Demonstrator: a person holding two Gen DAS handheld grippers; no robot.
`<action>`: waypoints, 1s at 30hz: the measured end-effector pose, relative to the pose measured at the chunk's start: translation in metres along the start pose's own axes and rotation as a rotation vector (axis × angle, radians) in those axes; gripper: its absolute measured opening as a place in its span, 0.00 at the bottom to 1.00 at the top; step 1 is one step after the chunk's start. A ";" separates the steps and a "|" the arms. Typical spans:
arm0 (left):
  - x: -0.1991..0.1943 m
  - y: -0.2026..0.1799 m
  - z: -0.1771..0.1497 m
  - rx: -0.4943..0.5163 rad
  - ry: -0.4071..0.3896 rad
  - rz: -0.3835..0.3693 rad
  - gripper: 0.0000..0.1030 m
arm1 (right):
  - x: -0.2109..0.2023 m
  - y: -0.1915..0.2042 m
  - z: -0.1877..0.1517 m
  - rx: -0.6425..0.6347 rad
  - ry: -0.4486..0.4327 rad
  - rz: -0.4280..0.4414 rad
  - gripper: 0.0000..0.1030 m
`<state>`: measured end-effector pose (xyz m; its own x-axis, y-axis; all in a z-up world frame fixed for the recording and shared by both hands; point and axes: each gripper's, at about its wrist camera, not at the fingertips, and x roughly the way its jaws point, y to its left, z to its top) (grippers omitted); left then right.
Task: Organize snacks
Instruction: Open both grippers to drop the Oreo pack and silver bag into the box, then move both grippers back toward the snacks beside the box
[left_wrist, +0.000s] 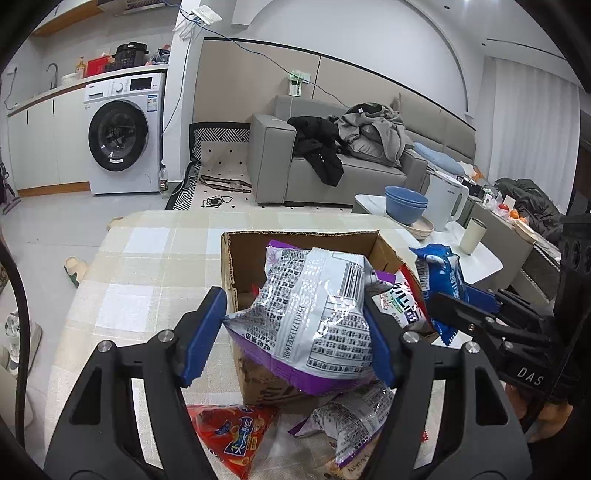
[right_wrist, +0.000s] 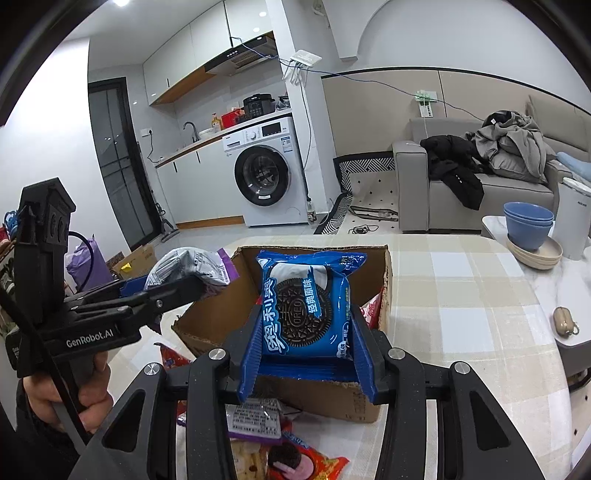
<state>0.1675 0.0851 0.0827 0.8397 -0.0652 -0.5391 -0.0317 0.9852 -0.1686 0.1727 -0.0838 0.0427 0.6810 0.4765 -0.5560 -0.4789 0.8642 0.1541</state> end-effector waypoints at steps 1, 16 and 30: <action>0.004 -0.002 0.000 0.007 0.001 0.007 0.66 | 0.002 -0.001 0.000 0.004 0.001 -0.001 0.43; 0.046 -0.002 -0.003 0.023 0.052 0.030 0.72 | 0.018 -0.003 0.001 -0.007 0.019 -0.034 0.49; 0.004 0.003 -0.020 0.071 0.043 0.024 0.99 | -0.013 -0.012 -0.020 0.027 0.040 -0.055 0.99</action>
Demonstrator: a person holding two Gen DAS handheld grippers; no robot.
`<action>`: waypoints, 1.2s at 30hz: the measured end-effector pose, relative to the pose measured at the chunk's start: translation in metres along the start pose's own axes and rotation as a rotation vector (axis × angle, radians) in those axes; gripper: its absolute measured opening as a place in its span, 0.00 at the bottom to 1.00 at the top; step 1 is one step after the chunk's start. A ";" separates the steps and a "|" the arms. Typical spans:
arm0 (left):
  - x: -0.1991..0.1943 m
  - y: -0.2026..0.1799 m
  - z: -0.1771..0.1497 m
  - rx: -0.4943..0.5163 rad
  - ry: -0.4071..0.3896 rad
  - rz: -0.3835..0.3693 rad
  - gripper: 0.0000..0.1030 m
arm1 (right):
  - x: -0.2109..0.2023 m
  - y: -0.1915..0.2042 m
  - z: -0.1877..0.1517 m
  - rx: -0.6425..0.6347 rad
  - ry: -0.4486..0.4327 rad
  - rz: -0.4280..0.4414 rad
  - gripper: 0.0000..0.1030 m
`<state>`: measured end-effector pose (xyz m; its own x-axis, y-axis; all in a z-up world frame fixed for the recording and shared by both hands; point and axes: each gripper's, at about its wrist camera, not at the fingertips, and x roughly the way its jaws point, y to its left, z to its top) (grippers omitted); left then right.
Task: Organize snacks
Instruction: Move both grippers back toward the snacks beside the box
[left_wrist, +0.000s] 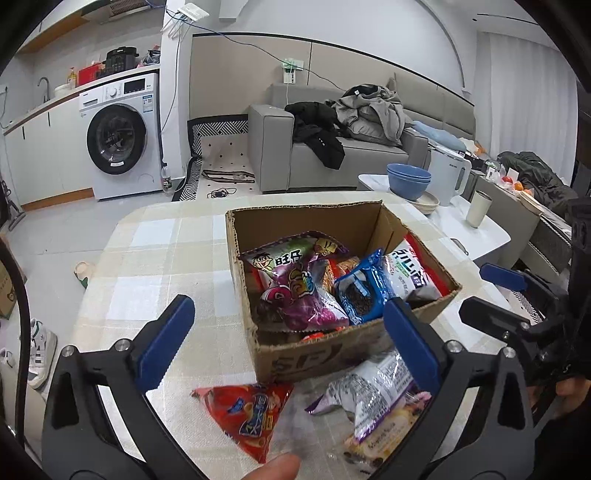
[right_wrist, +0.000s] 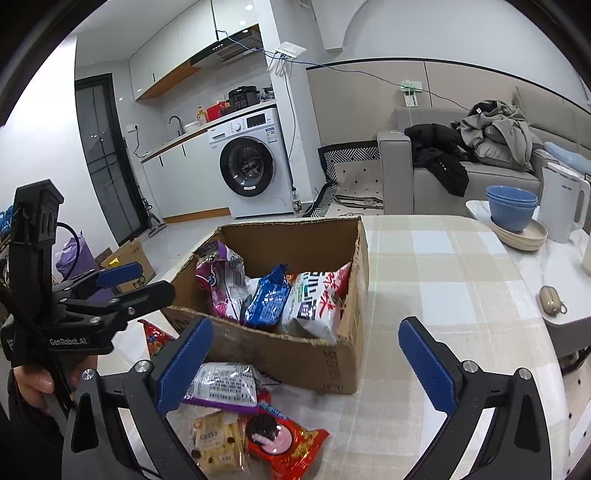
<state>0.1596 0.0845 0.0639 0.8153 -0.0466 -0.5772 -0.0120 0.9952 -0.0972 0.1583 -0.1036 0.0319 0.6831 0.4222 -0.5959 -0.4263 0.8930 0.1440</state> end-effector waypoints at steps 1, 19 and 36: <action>-0.005 0.000 -0.003 -0.002 0.000 0.003 0.99 | -0.003 -0.001 -0.002 0.007 0.001 0.004 0.99; -0.044 0.021 -0.061 0.030 0.048 0.063 0.99 | -0.003 0.006 -0.053 -0.062 0.119 -0.051 0.99; -0.030 0.033 -0.078 0.003 0.110 0.098 0.99 | 0.009 -0.014 -0.060 -0.046 0.192 -0.086 0.99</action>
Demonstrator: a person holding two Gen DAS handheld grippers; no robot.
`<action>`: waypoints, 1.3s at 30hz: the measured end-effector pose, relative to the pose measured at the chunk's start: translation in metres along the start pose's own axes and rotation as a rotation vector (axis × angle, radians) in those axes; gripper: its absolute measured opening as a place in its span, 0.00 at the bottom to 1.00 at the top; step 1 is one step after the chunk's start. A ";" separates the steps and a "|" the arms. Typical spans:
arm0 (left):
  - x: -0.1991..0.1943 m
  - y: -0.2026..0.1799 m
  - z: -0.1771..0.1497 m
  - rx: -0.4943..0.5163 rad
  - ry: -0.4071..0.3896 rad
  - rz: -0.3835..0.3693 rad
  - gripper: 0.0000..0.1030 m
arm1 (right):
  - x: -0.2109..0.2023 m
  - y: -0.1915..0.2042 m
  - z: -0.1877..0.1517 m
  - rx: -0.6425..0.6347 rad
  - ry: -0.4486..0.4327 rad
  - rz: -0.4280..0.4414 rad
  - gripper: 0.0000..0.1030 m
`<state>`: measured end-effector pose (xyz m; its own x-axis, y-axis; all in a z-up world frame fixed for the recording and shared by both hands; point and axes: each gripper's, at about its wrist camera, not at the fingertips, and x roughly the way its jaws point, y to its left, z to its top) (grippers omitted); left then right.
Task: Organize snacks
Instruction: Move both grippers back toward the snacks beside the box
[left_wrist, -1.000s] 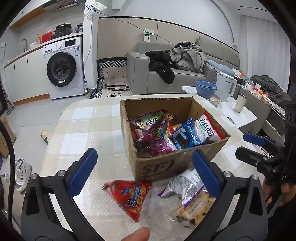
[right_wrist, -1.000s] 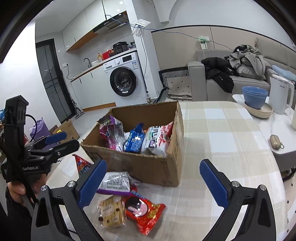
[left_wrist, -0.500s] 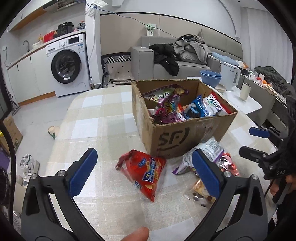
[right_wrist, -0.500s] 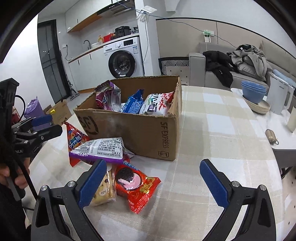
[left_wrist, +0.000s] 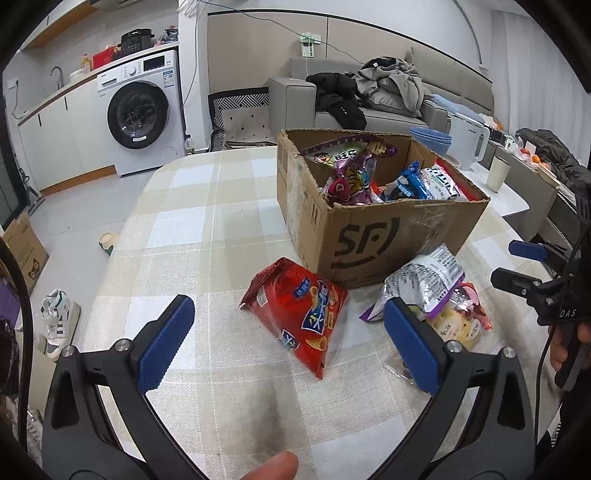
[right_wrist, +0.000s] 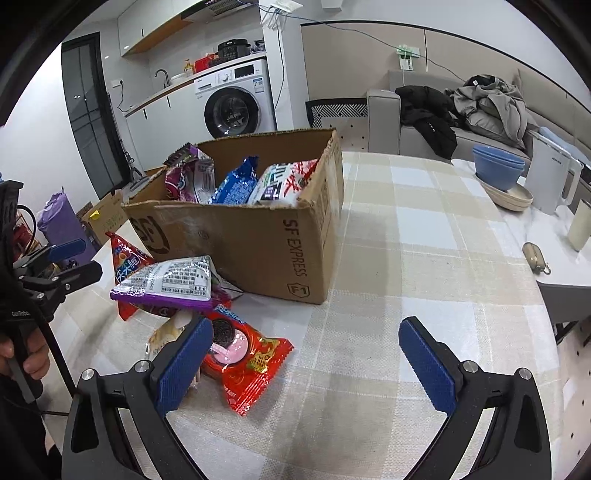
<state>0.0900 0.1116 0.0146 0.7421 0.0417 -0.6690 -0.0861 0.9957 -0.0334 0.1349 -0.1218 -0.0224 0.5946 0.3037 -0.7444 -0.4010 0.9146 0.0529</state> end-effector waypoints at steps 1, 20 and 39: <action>0.001 0.001 -0.001 -0.005 0.004 0.001 0.99 | 0.004 0.000 -0.001 0.000 0.012 -0.001 0.99; 0.011 0.003 -0.003 0.001 0.031 0.003 0.99 | 0.040 0.026 -0.018 -0.076 0.126 0.040 0.99; 0.025 0.000 -0.010 0.016 0.064 -0.001 0.99 | 0.071 0.054 -0.020 -0.094 0.171 0.002 0.99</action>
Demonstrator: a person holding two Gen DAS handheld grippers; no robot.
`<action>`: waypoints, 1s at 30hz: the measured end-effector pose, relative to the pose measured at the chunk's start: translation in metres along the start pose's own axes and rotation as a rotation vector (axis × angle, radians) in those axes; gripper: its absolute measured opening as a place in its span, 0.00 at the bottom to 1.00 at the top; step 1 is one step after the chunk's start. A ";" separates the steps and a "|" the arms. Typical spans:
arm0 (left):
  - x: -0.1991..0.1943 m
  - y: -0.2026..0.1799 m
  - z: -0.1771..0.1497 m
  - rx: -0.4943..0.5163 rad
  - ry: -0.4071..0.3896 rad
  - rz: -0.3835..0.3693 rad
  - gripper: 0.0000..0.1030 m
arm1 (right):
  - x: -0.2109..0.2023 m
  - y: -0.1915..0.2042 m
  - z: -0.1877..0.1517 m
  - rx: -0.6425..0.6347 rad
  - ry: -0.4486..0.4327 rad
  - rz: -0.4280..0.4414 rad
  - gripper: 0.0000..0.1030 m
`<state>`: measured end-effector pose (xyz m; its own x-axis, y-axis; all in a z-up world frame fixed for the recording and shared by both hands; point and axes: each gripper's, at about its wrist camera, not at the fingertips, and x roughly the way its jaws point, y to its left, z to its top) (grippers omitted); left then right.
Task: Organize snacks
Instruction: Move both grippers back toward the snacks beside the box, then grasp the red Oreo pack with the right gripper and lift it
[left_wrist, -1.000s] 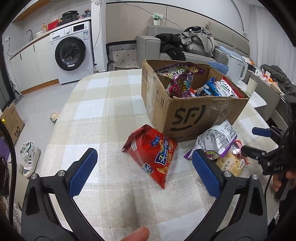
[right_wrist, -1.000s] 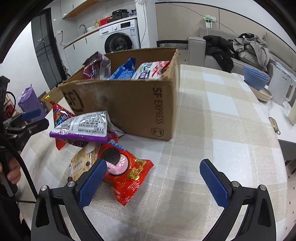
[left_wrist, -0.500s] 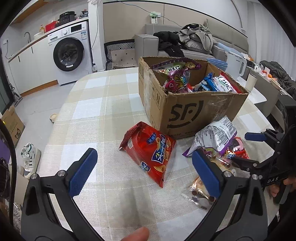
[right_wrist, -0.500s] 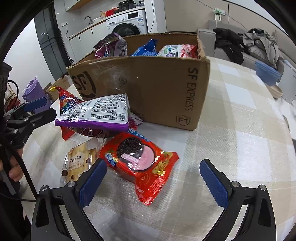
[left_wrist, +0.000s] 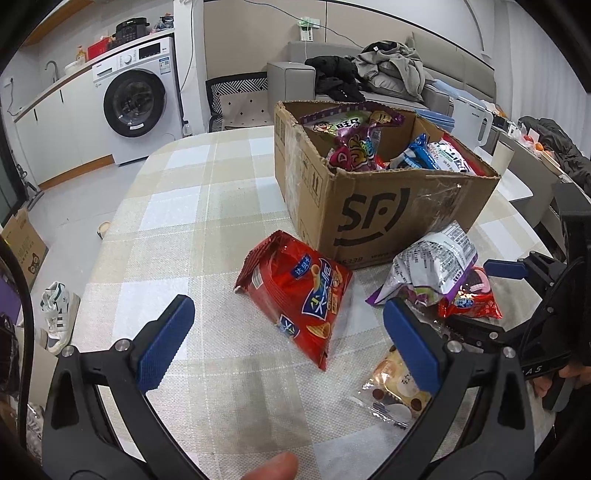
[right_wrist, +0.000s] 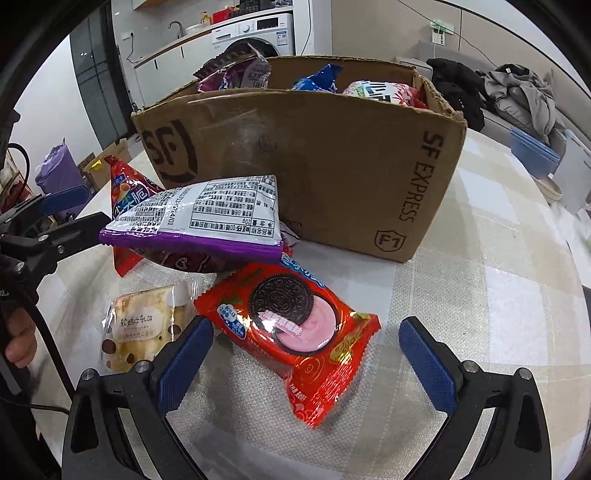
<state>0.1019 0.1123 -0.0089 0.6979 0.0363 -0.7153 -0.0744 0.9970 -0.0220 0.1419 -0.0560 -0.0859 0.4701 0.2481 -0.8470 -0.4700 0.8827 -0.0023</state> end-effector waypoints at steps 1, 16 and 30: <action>0.001 0.000 0.000 0.002 0.001 0.001 0.99 | 0.001 0.000 0.002 0.005 0.002 0.007 0.99; 0.005 -0.001 -0.002 0.009 0.011 -0.001 0.99 | -0.008 -0.036 0.009 0.084 -0.037 0.046 0.90; 0.004 -0.004 -0.004 0.021 0.009 -0.003 0.99 | -0.012 -0.016 0.002 -0.026 -0.025 0.048 0.56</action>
<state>0.1025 0.1086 -0.0147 0.6915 0.0328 -0.7217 -0.0570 0.9983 -0.0092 0.1454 -0.0720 -0.0743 0.4647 0.3005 -0.8330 -0.5119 0.8587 0.0242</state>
